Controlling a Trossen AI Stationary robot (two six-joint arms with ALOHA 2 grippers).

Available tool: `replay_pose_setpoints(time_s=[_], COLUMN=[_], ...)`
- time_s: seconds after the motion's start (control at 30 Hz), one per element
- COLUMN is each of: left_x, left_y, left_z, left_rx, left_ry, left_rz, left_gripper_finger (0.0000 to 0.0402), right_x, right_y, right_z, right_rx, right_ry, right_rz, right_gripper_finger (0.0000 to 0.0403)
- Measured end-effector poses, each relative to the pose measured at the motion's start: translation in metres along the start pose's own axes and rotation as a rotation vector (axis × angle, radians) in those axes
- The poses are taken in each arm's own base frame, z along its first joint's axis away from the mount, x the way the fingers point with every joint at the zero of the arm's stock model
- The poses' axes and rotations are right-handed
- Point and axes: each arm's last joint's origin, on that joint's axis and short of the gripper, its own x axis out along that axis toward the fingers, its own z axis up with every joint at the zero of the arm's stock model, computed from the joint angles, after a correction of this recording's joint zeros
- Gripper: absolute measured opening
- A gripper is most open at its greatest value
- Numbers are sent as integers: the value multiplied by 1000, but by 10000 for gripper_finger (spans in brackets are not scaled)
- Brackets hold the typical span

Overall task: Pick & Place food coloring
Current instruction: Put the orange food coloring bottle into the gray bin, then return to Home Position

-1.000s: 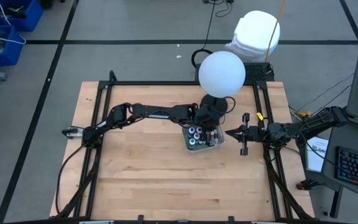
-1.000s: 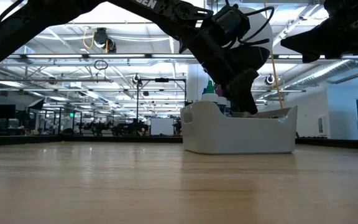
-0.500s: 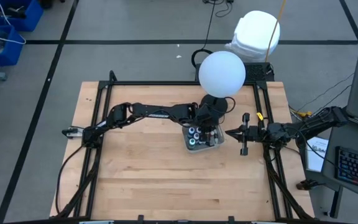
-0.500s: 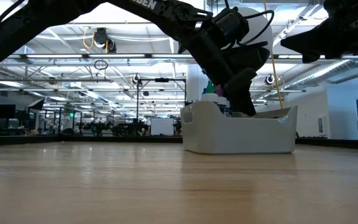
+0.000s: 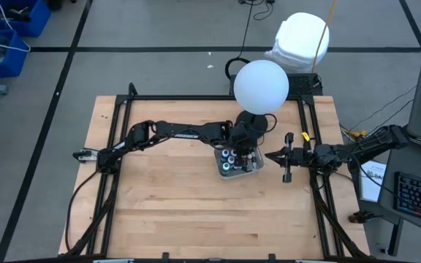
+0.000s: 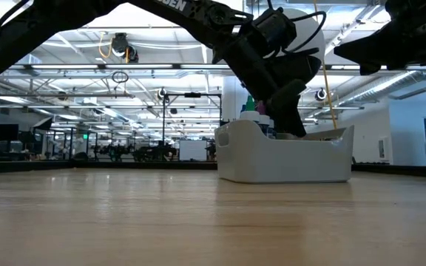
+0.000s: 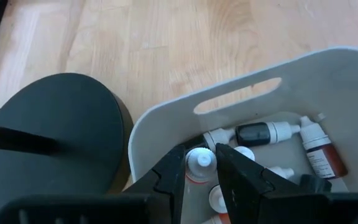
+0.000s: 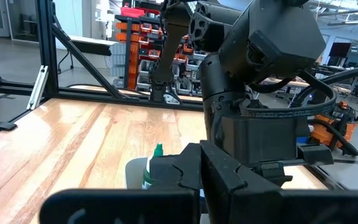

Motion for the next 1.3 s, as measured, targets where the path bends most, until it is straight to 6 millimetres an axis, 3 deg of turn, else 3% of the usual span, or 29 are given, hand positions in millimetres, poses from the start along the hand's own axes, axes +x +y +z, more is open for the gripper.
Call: replay_pose_setpoints(time_s=[0.27, 0.57, 0.87, 0.93, 1.1, 1.3], left_x=[0, 0, -7, -23, -93, -182], left_y=[-1, -1, -3, -9, -33, -23], left_z=[0, 0, 8, 24, 57, 64], left_rx=[3, 2, 29, 56, 217, 154], left_ry=[-4, -4, -38, -85, -134, -191], left_rz=[-27, -27, -14, -13, -53, -41], left_gripper_finger=[96, 147, 152, 152, 139, 30], right_x=[0, 0, 0, 0, 0, 0], right_y=[0, 0, 0, 0, 0, 0], right_z=[0, 0, 0, 0, -2, -3], right_rx=[0, 0, 0, -2, -12, -14], right_ry=[0, 0, 0, 2, 19, 25], right_rz=[0, 0, 0, 0, 3, 5], right_gripper_finger=[0, 0, 0, 0, 0, 0])
